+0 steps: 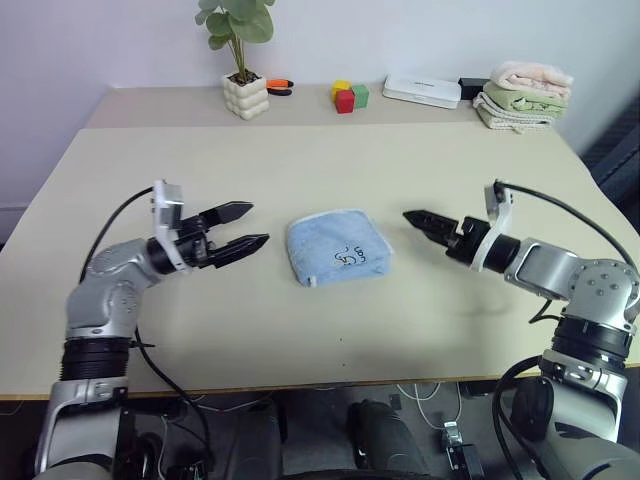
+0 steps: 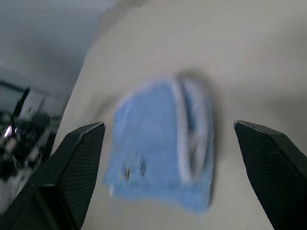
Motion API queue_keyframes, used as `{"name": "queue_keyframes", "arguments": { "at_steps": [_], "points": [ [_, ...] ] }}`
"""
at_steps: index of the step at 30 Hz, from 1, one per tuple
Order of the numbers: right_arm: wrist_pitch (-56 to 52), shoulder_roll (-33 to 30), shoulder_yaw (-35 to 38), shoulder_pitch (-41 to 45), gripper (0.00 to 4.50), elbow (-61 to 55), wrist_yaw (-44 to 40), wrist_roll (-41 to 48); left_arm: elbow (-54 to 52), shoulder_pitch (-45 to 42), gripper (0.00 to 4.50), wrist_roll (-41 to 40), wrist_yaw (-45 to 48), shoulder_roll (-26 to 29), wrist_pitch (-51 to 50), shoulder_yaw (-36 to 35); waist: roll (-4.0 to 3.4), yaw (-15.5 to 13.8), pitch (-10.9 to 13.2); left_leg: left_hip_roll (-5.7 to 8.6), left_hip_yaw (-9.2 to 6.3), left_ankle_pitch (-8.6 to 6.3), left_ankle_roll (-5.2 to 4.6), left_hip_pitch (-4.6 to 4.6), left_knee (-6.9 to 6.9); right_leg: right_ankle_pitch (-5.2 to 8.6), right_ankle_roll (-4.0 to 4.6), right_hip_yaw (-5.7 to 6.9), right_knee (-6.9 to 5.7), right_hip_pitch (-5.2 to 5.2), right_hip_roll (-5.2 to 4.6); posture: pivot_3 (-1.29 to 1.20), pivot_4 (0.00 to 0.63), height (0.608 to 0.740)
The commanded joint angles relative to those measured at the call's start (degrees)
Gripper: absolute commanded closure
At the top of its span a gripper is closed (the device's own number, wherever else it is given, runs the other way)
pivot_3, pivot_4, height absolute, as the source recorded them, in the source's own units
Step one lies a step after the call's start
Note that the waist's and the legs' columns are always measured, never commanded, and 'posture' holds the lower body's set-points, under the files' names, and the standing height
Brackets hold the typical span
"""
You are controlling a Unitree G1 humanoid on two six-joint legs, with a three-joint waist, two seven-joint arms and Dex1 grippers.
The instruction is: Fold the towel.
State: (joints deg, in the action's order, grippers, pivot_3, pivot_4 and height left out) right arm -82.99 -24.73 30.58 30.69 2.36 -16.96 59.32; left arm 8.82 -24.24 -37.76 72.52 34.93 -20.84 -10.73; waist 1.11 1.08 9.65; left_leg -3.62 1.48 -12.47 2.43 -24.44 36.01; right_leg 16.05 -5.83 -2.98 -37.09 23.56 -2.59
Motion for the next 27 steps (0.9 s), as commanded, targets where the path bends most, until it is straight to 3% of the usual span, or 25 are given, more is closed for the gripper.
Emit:
{"name": "queue_keyframes", "arguments": {
  "at_steps": [1,7,27],
  "points": [
    [-3.39,1.65,2.00,0.65,0.13,-0.45,1.49,3.32,-2.25,1.75,0.00,-3.58,4.73,3.55,-3.03,-2.46,0.00,0.03,0.00,0.00,0.01,0.00,0.00,0.00,0.01,0.00,0.01,0.00,0.00,0.00,-0.01,0.00,0.150,0.740],
    [-8.29,3.87,2.43,2.60,0.13,4.39,4.44,2.59,-5.46,7.04,0.00,-7.01,7.55,8.81,-10.92,-3.88,-0.01,0.17,0.01,-0.02,0.02,0.00,0.00,-0.02,-0.01,0.01,0.01,-0.01,0.00,0.06,0.00,0.00,0.150,0.740],
    [-5.98,7.96,0.49,5.93,0.13,14.18,4.91,-3.94,-10.98,10.02,0.00,-8.82,1.64,6.91,-10.07,-6.29,0.00,0.28,0.02,-0.05,0.06,-0.01,-0.01,-0.04,-0.03,0.00,0.00,-0.02,0.00,0.12,0.04,0.00,0.150,0.740]
  ]
}}
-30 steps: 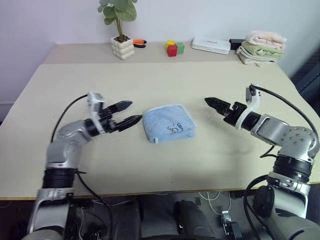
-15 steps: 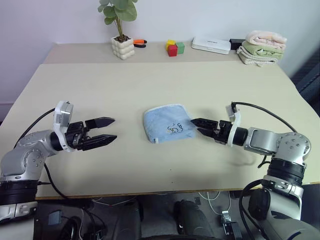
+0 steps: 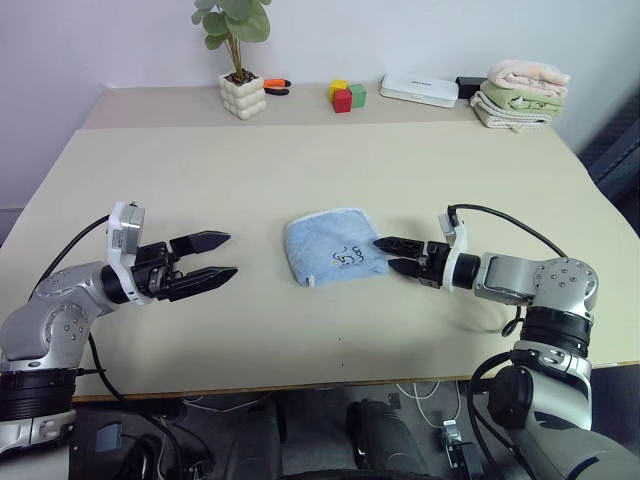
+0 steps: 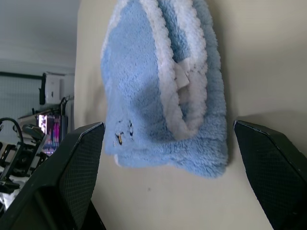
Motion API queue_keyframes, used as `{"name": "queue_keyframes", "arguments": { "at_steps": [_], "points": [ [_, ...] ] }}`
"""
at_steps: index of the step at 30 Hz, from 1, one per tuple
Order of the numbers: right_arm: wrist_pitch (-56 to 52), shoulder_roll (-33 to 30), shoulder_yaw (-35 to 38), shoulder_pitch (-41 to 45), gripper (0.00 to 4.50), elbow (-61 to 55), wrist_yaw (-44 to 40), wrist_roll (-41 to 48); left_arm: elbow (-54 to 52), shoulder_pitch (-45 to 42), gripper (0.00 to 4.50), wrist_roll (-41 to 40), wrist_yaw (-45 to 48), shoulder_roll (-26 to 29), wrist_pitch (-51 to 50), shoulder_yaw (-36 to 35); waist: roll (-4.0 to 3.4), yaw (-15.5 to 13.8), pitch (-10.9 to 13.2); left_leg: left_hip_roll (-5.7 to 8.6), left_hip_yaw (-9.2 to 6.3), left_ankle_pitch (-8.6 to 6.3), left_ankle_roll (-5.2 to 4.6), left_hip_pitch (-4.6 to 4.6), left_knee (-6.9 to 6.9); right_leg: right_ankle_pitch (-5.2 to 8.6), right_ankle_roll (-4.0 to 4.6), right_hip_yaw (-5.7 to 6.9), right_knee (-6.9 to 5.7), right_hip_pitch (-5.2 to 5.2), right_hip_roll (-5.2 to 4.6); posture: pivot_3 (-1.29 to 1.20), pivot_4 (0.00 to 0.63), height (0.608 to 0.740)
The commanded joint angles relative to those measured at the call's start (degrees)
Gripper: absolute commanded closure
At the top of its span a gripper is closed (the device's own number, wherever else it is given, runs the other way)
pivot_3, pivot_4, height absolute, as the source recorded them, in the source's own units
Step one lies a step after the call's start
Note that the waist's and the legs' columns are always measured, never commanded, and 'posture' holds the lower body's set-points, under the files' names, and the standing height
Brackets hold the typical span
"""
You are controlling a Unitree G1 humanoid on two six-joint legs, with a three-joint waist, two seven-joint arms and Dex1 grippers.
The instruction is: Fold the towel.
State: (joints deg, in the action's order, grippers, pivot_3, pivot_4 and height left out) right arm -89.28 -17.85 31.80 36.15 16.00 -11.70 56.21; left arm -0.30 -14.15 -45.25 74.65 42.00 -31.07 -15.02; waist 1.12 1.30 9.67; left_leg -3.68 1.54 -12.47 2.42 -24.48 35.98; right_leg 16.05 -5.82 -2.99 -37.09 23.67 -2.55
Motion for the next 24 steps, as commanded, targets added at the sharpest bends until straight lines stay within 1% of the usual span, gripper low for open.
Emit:
{"name": "queue_keyframes", "arguments": {
  "at_steps": [1,3,8,14,17,18,19,24],
  "points": [
    [0.25,1.42,-0.63,0.55,0.13,0.50,-0.47,-0.83,-1.94,-0.08,0.00,-1.46,-0.68,-0.18,0.17,-2.01,0.00,0.12,0.00,-0.01,0.00,0.00,0.00,0.00,0.00,0.00,0.00,0.00,0.00,0.00,0.01,0.00,0.150,0.740],
    [-0.02,2.17,0.11,0.97,0.13,1.00,-0.28,-0.93,-2.12,-0.09,0.00,-1.64,-1.02,-0.21,0.20,-1.94,0.00,0.38,0.00,-0.01,0.00,0.00,0.00,0.00,0.00,0.00,0.00,0.00,0.00,0.00,0.02,0.00,0.150,0.740],
    [-2.92,5.21,5.07,1.96,0.13,2.04,1.57,0.59,-2.94,0.31,0.00,-2.20,-1.88,-0.53,-0.07,-2.06,0.00,1.28,0.00,-0.02,-0.01,0.00,0.00,0.00,-0.07,-0.02,-0.03,0.01,-0.01,0.01,0.03,0.00,0.150,0.740],
    [-3.22,8.99,7.15,0.49,0.13,1.36,4.27,2.23,-3.28,0.49,0.00,-2.53,-2.65,-0.79,0.10,-1.60,0.00,1.34,0.00,-0.02,-0.02,-0.01,-0.03,0.00,-0.11,-0.08,-0.15,0.02,0.00,0.03,0.03,0.00,0.150,0.740],
    [-3.19,10.94,9.69,1.93,0.84,2.22,5.84,1.85,-3.32,0.46,0.00,-2.38,-2.78,-0.90,0.18,-1.48,-0.01,1.31,0.01,-0.02,-0.02,-0.02,-0.03,0.00,-0.11,-0.06,-0.11,0.02,-0.01,0.03,0.04,0.00,0.150,0.740],
    [-3.20,11.44,10.09,2.50,1.35,2.28,6.30,1.67,-3.30,0.45,0.00,-2.35,-2.80,-0.91,0.18,-1.46,-0.03,1.30,0.02,-0.02,-0.02,-0.02,-0.03,0.00,-0.11,-0.06,-0.11,0.02,-0.01,0.04,0.04,0.00,0.150,0.740],
    [-3.05,11.77,10.33,3.01,1.75,2.45,6.70,1.47,-3.29,0.46,0.00,-2.27,-2.81,-0.90,0.23,-1.43,-0.03,1.30,0.02,-0.02,-0.01,-0.02,-0.03,-0.01,-0.11,-0.06,-0.11,0.02,-0.01,0.04,0.03,0.00,0.150,0.740],
    [-3.22,11.88,11.11,3.82,4.30,3.03,7.32,1.30,-3.34,0.79,0.00,-2.15,-2.96,-0.84,0.35,-1.60,-0.03,1.22,0.02,-0.02,-0.01,-0.02,-0.02,-0.02,-0.11,-0.04,-0.08,0.02,0.00,0.04,0.02,0.00,0.150,0.740]
  ]
}}
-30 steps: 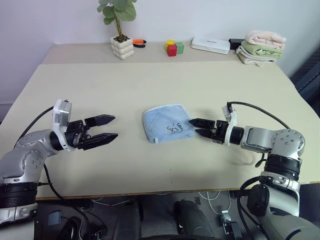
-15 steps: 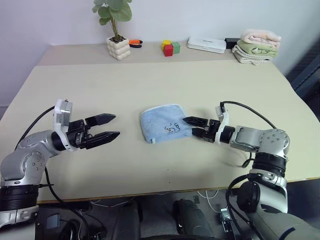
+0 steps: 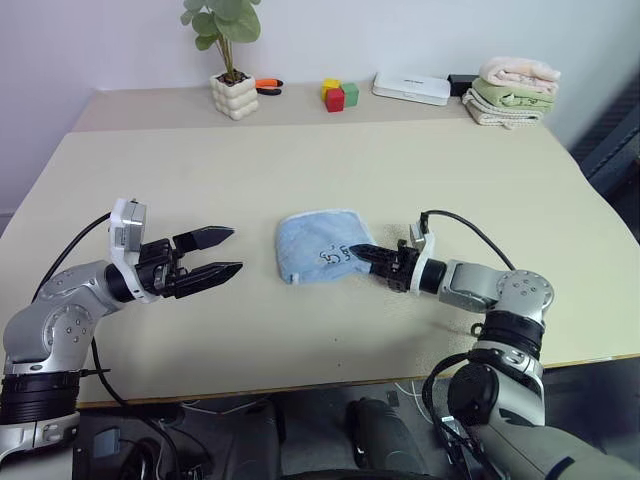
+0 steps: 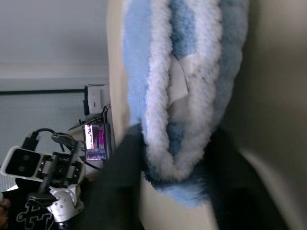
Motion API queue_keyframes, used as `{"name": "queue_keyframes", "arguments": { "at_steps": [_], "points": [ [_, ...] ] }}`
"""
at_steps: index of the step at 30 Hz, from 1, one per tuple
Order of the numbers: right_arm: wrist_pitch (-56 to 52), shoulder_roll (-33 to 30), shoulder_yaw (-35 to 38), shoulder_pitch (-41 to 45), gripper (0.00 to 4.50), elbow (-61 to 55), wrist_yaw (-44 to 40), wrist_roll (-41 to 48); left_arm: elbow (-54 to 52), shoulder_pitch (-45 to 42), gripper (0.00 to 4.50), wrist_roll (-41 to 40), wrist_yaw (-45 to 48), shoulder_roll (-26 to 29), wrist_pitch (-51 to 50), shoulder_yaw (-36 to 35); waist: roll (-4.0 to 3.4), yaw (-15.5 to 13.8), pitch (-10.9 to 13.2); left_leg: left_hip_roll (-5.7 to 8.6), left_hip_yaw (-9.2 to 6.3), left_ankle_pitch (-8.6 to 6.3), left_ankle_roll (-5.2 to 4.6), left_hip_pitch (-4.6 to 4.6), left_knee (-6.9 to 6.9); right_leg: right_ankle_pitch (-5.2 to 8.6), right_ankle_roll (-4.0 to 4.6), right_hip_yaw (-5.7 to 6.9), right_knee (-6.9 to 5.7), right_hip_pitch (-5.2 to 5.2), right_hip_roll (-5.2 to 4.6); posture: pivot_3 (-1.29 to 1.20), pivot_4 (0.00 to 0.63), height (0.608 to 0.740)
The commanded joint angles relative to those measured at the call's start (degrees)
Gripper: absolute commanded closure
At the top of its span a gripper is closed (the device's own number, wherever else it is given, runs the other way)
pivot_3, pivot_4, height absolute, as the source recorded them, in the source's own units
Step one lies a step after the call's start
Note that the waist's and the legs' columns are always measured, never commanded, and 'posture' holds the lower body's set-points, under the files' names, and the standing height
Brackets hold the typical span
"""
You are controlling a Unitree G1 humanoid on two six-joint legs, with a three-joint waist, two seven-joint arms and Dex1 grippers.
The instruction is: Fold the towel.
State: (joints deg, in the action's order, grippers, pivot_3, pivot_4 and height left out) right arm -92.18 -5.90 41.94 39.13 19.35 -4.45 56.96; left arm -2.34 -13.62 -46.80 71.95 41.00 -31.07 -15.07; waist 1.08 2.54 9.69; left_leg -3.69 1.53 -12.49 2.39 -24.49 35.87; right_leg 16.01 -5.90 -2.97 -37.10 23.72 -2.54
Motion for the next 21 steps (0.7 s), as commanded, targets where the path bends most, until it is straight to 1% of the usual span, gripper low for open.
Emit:
{"name": "queue_keyframes", "arguments": {
  "at_steps": [1,6,8,12,16,19,21],
  "points": [
    [-0.31,-0.16,1.00,0.85,4.41,-0.30,0.06,0.54,-1.37,0.39,0.00,-0.63,-0.34,0.13,0.36,-1.62,0.00,-0.01,0.00,0.00,0.00,0.00,0.00,0.00,0.00,0.00,0.00,0.00,0.00,0.00,0.00,0.00,0.150,0.740],
    [0.36,-1.08,2.46,1.43,4.41,-0.44,-0.20,0.90,-1.79,1.03,0.00,-1.07,-1.09,-0.37,0.15,-1.68,0.00,0.02,0.00,0.00,0.00,0.00,0.00,0.00,0.00,0.01,0.02,0.00,0.00,0.01,0.00,0.00,0.150,0.740],
    [1.15,-0.87,6.07,2.57,4.41,-0.18,0.08,3.52,-1.84,1.13,0.00,-1.12,-1.33,-0.81,0.54,-1.75,0.00,0.01,0.00,0.00,0.01,0.00,0.00,0.00,0.00,0.01,0.01,0.00,0.00,0.00,-0.01,0.00,0.150,0.740],
    [7.34,-1.28,13.55,3.88,4.41,-0.40,5.05,6.82,-1.20,0.85,0.00,-0.74,-1.31,-1.58,1.07,-1.40,0.00,-0.06,0.00,0.00,0.00,0.00,0.00,-0.01,0.00,-0.01,-0.02,0.00,0.00,0.00,-0.01,0.00,0.150,0.740],
    [17.36,-1.37,19.50,2.04,4.41,-4.11,12.05,10.34,-0.06,-0.13,0.00,-0.04,-1.05,-2.49,1.67,-0.50,-0.01,-0.07,0.01,0.01,0.01,0.00,0.00,-0.01,0.00,-0.01,-0.03,0.00,0.02,-0.01,-0.01,0.00,0.150,0.740],
    [24.82,-2.46,21.34,-0.44,4.41,-7.08,14.54,11.50,0.88,-1.20,0.00,0.08,-0.45,-3.08,1.62,0.04,-0.01,-0.01,0.01,0.01,0.00,0.00,0.00,-0.02,-0.01,-0.02,-0.05,0.00,0.02,0.00,-0.01,0.00,0.150,0.740],
    [32.41,-5.00,21.76,-2.10,4.41,-8.16,13.67,9.21,2.31,-2.67,0.00,0.38,0.22,-3.51,1.79,0.75,-0.04,-0.11,0.02,0.01,0.00,0.00,0.00,-0.02,-0.01,-0.03,-0.07,0.00,0.02,-0.01,-0.01,0.00,0.150,0.740]
  ]
}}
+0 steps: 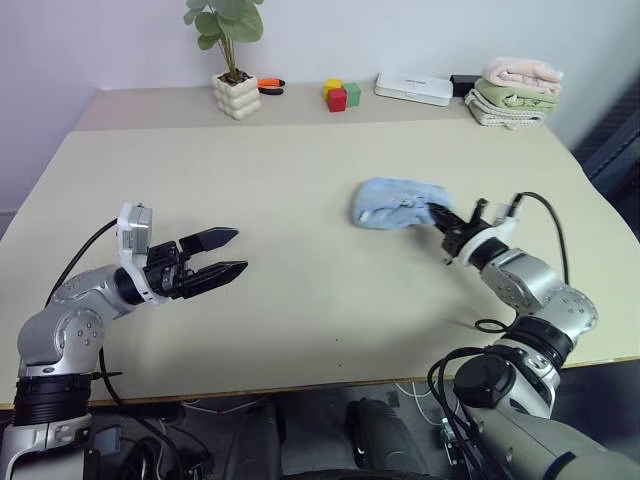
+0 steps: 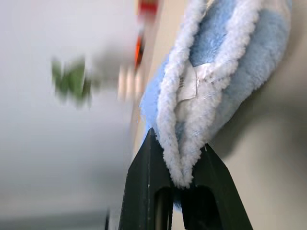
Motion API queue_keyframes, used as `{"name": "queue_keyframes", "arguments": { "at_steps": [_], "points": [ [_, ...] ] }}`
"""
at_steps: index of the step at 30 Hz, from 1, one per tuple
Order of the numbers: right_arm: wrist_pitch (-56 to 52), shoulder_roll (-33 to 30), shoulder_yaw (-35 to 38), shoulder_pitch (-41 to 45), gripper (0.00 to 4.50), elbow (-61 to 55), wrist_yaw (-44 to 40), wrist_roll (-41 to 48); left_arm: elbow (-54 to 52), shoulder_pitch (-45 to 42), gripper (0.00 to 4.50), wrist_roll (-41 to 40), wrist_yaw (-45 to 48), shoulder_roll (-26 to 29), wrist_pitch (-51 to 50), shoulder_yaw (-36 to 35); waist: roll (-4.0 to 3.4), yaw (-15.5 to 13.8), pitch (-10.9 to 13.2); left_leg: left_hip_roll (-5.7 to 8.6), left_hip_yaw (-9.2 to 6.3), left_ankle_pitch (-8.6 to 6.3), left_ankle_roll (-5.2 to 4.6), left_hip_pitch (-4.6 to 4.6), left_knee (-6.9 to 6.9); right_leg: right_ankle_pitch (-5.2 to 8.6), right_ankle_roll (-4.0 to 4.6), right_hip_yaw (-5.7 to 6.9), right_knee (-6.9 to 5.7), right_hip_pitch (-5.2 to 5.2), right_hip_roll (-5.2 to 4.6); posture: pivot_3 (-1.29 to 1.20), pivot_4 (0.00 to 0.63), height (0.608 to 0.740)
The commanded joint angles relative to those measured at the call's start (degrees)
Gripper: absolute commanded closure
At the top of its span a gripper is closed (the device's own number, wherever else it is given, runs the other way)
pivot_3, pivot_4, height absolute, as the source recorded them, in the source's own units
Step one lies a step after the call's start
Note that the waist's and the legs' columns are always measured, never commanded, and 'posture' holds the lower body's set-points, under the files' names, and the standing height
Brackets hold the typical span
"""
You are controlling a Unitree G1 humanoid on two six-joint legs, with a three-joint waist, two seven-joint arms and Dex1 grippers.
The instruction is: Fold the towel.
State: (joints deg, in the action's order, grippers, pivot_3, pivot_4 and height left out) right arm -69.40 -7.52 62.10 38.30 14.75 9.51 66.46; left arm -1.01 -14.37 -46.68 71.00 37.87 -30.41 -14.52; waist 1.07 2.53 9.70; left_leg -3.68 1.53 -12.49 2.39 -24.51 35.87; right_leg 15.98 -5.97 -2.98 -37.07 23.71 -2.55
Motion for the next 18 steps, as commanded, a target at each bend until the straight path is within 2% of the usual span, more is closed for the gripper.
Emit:
{"name": "queue_keyframes", "arguments": {
  "at_steps": [1,5,10,12,18],
  "points": [
    [12.74,-4.53,0.95,-2.16,4.41,-3.87,-1.18,-1.49,1.62,-2.53,0.00,0.41,1.53,-0.55,1.28,0.49,-0.06,-0.10,0.04,0.02,0.00,0.00,0.00,0.00,0.01,0.00,0.00,0.00,0.00,-0.01,0.00,0.00,0.150,0.740],
    [23.71,-6.31,-0.26,-3.56,4.41,-4.35,-3.34,-2.69,2.90,-4.38,0.00,0.26,3.18,-0.89,1.02,0.98,-0.10,0.25,0.06,0.03,0.03,0.00,0.00,0.03,0.00,0.01,0.01,-0.03,0.01,-0.01,-0.01,0.00,0.150,0.740],
    [34.21,-4.59,-1.70,-6.44,4.41,-6.41,-2.34,-3.91,4.18,-5.80,0.00,0.36,4.05,-0.89,1.04,1.13,-0.15,0.29,0.08,-0.02,0.01,0.00,0.00,0.05,-0.09,-0.02,-0.03,-0.04,-0.01,0.02,0.08,0.00,0.150,0.740],
    [35.68,-2.73,-4.23,-8.19,4.41,-8.73,-1.85,-4.47,4.24,-5.94,0.00,0.44,4.06,-0.98,1.09,1.12,-0.15,0.28,0.08,-0.02,0.01,0.00,0.00,0.06,-0.13,-0.02,-0.03,-0.05,-0.01,0.02,0.08,0.00,0.150,0.740],
    [41.51,8.28,-11.04,-12.67,4.41,-18.78,6.97,-5.03,3.61,-5.62,0.00,0.43,3.12,-1.23,1.14,0.59,-0.18,0.28,0.09,-0.04,0.00,0.00,0.00,0.08,-0.15,-0.01,-0.03,-0.05,-0.07,0.04,0.07,0.00,0.150,0.740]
  ]
}}
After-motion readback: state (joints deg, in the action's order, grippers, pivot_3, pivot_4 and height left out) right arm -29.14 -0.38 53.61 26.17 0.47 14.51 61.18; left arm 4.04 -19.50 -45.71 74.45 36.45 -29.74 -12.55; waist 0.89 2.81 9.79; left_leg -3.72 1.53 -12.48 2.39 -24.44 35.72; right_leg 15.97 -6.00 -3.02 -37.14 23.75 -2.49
